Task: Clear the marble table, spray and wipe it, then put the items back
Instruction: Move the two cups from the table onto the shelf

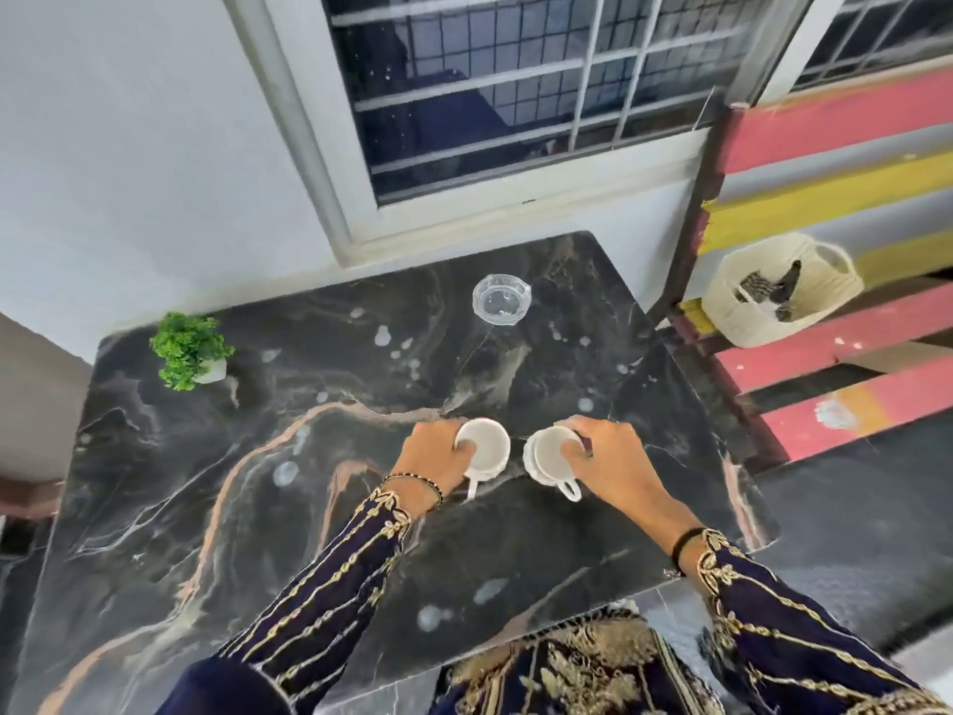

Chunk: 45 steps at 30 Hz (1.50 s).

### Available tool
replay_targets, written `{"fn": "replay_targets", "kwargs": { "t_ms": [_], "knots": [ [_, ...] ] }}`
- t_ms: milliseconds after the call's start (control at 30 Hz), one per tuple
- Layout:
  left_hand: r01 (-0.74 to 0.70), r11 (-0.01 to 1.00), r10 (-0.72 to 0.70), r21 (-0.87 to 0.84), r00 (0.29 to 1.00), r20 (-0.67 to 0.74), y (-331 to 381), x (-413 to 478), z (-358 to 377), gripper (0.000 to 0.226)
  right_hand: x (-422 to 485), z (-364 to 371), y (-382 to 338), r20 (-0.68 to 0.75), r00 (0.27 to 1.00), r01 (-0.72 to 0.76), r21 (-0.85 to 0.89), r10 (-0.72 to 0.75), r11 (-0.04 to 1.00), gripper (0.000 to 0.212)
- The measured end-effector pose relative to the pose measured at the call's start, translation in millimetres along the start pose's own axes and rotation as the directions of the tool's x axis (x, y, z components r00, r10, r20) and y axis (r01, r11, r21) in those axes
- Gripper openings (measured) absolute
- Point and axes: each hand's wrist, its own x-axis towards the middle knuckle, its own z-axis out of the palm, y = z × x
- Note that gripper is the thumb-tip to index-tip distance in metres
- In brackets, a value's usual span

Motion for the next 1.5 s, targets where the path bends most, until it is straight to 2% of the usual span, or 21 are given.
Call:
{"fn": "replay_targets", "kwargs": {
  "t_ms": [167,333,433,567,733,900,1067,1333,1500],
  "knots": [
    [-0.075,0.997,0.075,-0.010,0.996,0.056,85,42,24,0.027,18,-52,65,-0.125,0.992,-0.030,0.053,0.037,0.998,0.027],
    [-0.059,0.996,0.067,-0.060,0.990,0.124,193,91,73,0.026,44,-120,158,-0.215,0.975,-0.034,0.147,0.065,0.989,0.021],
    [-0.008,0.985,0.037,-0.173,0.985,0.171,267,121,115,0.022,65,-166,231,-0.195,0.980,-0.027,0.116,0.049,0.993,0.021],
    [0.002,0.993,0.030,-0.118,0.963,0.268,351,162,184,0.022,86,-215,332,-0.191,0.980,-0.044,0.066,0.055,0.997,0.025],
    [0.089,0.989,-0.040,-0.116,0.928,0.370,421,210,278,0.028,111,-238,449,-0.085,0.967,-0.239,0.034,0.241,0.971,0.024],
    [0.180,0.979,-0.118,-0.097,0.886,0.449,462,252,362,0.034,147,-245,541,-0.013,0.945,-0.326,-0.021,0.326,0.945,0.030],
    [0.261,0.962,-0.198,-0.073,0.861,0.467,479,283,427,0.038,181,-251,598,-0.021,0.949,-0.314,-0.027,0.313,0.949,0.032],
    [0.309,0.944,-0.231,-0.114,0.868,0.439,487,301,469,0.041,203,-244,635,0.005,0.941,-0.339,-0.027,0.339,0.940,0.031],
    [0.337,0.935,-0.249,-0.113,0.848,0.468,484,302,475,0.045,205,-245,638,0.027,0.930,-0.365,-0.037,0.366,0.930,0.031]
  ]
}}
